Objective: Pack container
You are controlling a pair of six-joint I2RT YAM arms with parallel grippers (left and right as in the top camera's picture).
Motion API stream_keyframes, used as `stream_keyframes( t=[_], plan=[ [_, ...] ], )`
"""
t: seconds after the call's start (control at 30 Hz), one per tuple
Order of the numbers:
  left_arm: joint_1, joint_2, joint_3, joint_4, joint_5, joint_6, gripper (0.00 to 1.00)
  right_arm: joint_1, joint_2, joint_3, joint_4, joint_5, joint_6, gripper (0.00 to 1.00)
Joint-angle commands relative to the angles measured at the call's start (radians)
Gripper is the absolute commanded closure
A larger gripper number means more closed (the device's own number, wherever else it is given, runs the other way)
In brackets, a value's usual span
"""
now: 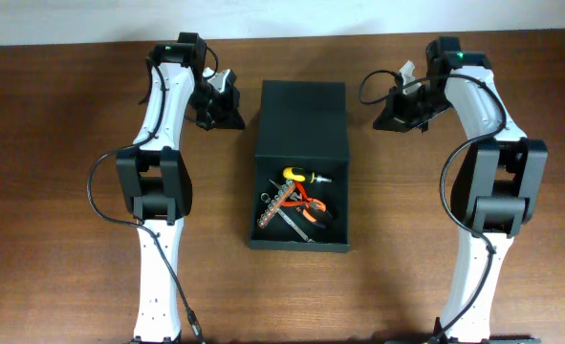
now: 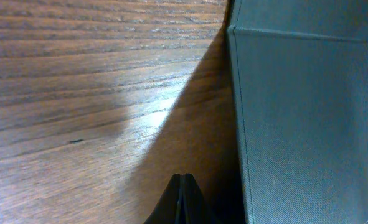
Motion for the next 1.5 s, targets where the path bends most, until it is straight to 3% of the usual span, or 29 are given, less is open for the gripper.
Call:
stream_keyframes(
  t=[0.0,1.47],
  plan=[
    [-0.01,0.029,-0.002,-0.008,0.024,0.016,0.98,0.007,0.022,-0.005,0.002,-0.047,-0.003,0.96],
    [-0.033,0.09,-0.009,-0.018,0.137,0.017,0.98,0.053,0.077,-0.008,0.002,-0.179,0.017,0.96]
  ],
)
